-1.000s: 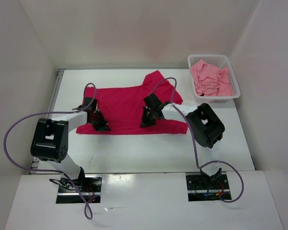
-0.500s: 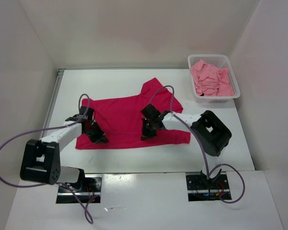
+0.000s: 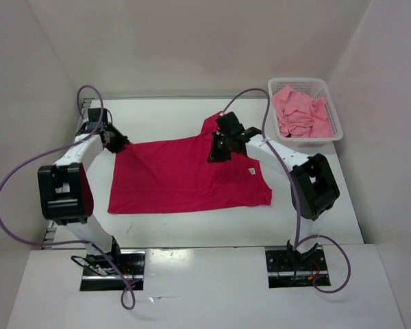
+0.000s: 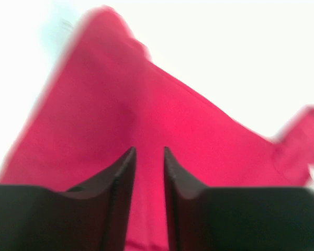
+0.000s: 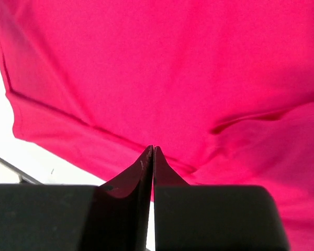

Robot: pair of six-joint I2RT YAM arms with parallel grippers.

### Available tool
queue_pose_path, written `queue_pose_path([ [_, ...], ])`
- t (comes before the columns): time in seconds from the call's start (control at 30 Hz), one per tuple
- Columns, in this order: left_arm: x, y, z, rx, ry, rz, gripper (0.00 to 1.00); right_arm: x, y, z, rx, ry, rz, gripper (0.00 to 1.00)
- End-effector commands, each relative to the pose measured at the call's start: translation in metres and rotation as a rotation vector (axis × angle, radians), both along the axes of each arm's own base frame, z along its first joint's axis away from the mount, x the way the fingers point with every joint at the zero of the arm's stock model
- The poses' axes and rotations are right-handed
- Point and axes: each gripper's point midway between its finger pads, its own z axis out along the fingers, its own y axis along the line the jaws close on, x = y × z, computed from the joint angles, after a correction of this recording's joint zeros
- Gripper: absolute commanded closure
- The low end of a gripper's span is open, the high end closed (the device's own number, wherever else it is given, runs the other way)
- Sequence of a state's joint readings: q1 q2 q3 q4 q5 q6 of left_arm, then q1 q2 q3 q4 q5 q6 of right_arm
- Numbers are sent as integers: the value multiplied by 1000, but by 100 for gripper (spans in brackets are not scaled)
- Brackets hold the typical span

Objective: Fold and stack the t-shirts
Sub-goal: Grap the side of the flattened tshirt furthest away from the robot with both arms

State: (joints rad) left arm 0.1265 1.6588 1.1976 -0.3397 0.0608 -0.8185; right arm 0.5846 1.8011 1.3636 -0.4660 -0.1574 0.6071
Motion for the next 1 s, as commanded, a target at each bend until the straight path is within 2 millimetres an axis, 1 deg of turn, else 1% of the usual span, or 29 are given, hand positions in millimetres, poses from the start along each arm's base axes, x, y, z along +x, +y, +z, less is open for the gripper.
queue_pose_path([
  [0.0, 28, 45, -22, 115, 30, 87, 62, 36, -23, 34, 41, -78, -34, 96],
  [0.03, 35, 49, -24, 132, 26, 89, 59, 43, -26, 27, 40, -66, -33, 96],
  [0.07, 39, 53, -37, 149, 53, 88, 56, 54, -29, 35, 51, -86, -38, 96],
  [0.1, 50, 63, -31, 170, 35, 114, 50, 64, -39, 35, 51, -88, -66, 96],
  [0.13, 53, 66, -33, 185, 45, 111, 48, 67, -42, 30, 52, -69, -69, 96],
  [0.17, 58, 70, -42, 194, 62, 119, 45, 73, -42, 34, 61, -82, -65, 95],
  [0.2, 61, 72, -43, 206, 69, 117, 43, 73, -42, 35, 61, -82, -65, 95],
  [0.23, 69, 80, -37, 208, 50, 131, 38, 76, -44, 32, 60, -75, -60, 95],
  [0.3, 72, 85, -45, 223, 71, 144, 34, 76, -44, 32, 60, -75, -60, 93],
  [0.33, 73, 91, -47, 222, 80, 155, 34, 74, -45, 23, 51, -56, -60, 93],
  [0.37, 81, 93, -49, 222, 83, 155, 34, 74, -45, 23, 51, -55, -60, 93],
  [0.4, 80, 98, -53, 219, 102, 162, 34, 74, -45, 23, 47, -60, -54, 93],
  [0.43, 84, 98, -60, 218, 113, 161, 36, 72, -46, 19, 42, -50, -54, 92],
  [0.47, 84, 99, -58, 224, 116, 152, 38, 72, -46, 15, 39, -42, -54, 92],
  [0.5, 83, 99, -64, 222, 128, 151, 42, 72, -46, 15, 39, -42, -54, 92],
  [0.53, 83, 99, -64, 222, 128, 151, 44, 77, -51, 18, 42, -50, -66, 91],
  [0.57, 82, 98, -70, 221, 140, 149, 46, 77, -51, 14, 38, -42, -66, 91],
  [0.63, 79, 98, -78, 218, 158, 147, 47, 90, -59, 26, 50, -70, -92, 85],
  [0.67, 79, 96, -78, 211, 157, 141, 47, 96, -62, 25, 53, -79, -101, 83],
  [0.7, 78, 96, -84, 209, 169, 140, 47, 103, -59, 29, 58, -90, -101, 82],
  [0.73, 78, 93, -90, 196, 178, 130, 46, 110, -65, 29, 59, -95, -116, 80],
  [0.77, 78, 90, -90, 184, 176, 120, 46, 117, -69, 28, 59, -97, -128, 77],
  [0.8, 77, 90, -96, 182, 186, 119, 44, 126, -66, 27, 58, -96, -128, 76],
  [0.83, 78, 88, -96, 173, 184, 113, 44, 132, -69, 25, 56, -92, -137, 75],
  [0.87, 78, 88, -96, 173, 184, 113, 43, 136, -68, 23, 57, -93, -137, 74],
  [0.9, 77, 86, -101, 163, 193, 106, 43, 139, -67, 20, 54, -86, -138, 72],
  [0.97, 77, 86, -101, 163, 193, 106, 43, 149, -64, 16, 55, -89, -137, 71],
])
